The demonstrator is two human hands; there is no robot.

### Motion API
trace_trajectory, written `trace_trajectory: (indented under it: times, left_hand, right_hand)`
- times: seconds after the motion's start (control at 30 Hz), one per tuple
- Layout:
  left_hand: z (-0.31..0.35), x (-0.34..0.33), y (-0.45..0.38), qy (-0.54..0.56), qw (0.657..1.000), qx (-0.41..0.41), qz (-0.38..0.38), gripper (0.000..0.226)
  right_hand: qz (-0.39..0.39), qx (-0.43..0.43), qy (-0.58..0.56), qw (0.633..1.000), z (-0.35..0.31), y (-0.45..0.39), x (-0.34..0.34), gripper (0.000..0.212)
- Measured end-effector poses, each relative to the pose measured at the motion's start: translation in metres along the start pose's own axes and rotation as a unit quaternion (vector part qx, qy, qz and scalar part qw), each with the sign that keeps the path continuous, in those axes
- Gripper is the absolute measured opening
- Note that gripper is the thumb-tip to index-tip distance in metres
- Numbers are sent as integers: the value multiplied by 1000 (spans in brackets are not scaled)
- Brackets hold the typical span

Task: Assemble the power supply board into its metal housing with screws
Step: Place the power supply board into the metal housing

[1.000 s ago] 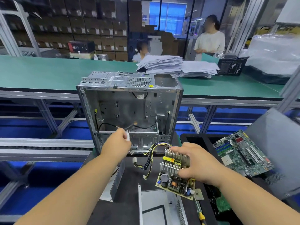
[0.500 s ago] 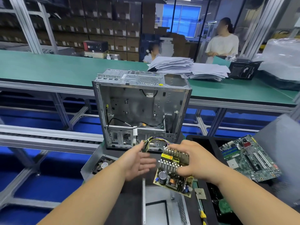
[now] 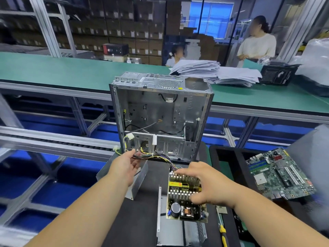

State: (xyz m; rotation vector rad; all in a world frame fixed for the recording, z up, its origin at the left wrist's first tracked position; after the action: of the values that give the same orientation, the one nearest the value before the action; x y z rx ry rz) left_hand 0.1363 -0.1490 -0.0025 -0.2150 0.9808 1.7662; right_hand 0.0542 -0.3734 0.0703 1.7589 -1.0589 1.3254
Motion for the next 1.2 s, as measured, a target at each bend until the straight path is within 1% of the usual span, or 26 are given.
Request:
trace_trajectory:
  times: [0.07,0.13,0.2,0.33,0.4,0.43,0.47,0.57,0.6,0.67,0.73,0.8,0.83,0.87,0.9,0.93,0.97,1.0,1.03,1.07,1.1,1.13,1.2]
  left_hand:
    - [5,16,-4,-90,996,-15,19,21]
    - [4,33,-9,-168,985,-6,47,24]
    - [-1,46,-12,-216,974,22,69,20]
    - [-12,62,-9,-301,949,73,66,20]
    - [-11,68,-9,-333,938,65,67,20]
    - [-6,70,-9,-355,931,47,76,20]
    - [1,73,-7,-375,922,21,93,24]
    - [22,75,3,-426,889,-58,160,75]
    - [26,72,6,-440,880,-78,161,82]
    - [27,64,5,-454,874,-104,137,76]
    - [28,50,7,-486,857,-142,96,57]
    - [24,30,12,-509,842,-178,16,35]
    - [17,17,17,-513,836,-190,-43,27]
    - [9,3,25,-520,822,-203,-112,22]
    - [-2,-13,35,-534,795,-216,-189,21]
    - [-15,-27,47,-556,757,-220,-264,26]
    - [-30,-37,59,-588,708,-215,-328,37]
    - [-44,-44,68,-625,653,-207,-374,54]
    - [-57,-47,74,-660,600,-203,-402,70]
    - [-68,-49,77,-688,556,-210,-416,81]
    - [-76,-51,80,-705,527,-222,-420,87]
    - [-83,-53,81,-711,514,-235,-418,88]
    - [-89,-55,82,-707,520,-257,-404,87]
  right_hand:
    - [-8,8,6,1000,-4,-2,-9,80]
    - [-21,13,12,1000,-7,-4,-18,79]
    - [-39,15,19,999,-9,-5,-27,80]
    - [-60,18,27,998,-11,-5,-43,80]
    - [-63,16,25,998,-11,-5,-47,79]
    - [-64,15,24,998,-10,-6,-49,79]
    - [-64,14,23,998,-10,-6,-50,79]
    - [-65,8,18,998,-9,-7,-52,78]
    - [-64,5,16,998,-8,-7,-52,78]
    - [-62,-2,7,998,-7,-8,-53,78]
    - [-60,-6,-1,998,-7,-9,-55,78]
    - [-58,-4,-5,998,-8,-10,-58,79]
    - [-59,-1,-4,998,-8,-10,-59,79]
    - [-61,2,-3,998,-9,-11,-61,79]
    - [-64,3,-1,998,-9,-11,-63,80]
    - [-65,3,-1,998,-8,-12,-65,80]
    - [-63,2,0,998,-8,-12,-66,80]
    - [-59,3,2,998,-8,-12,-66,80]
    - [-53,5,5,999,-8,-12,-66,80]
    - [-47,6,7,999,-8,-12,-66,80]
    - [-41,5,7,999,-7,-12,-65,79]
    - [-35,1,2,999,-6,-11,-64,77]
    - [-23,-9,-14,1000,-4,-10,-62,73]
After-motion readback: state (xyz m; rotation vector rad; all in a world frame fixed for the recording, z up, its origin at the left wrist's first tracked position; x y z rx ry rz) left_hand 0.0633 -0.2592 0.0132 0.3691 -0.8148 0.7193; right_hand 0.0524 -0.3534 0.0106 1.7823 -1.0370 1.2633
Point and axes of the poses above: each hand's wrist, its own y-axis away from the middle knuckle, its own x-axis out of the back of the hand, z = x × y, the point moved 9 cm from there along -y, towards the middle knuckle, and after that the axes turned 13 degrees about y, right-handed, at the moved point
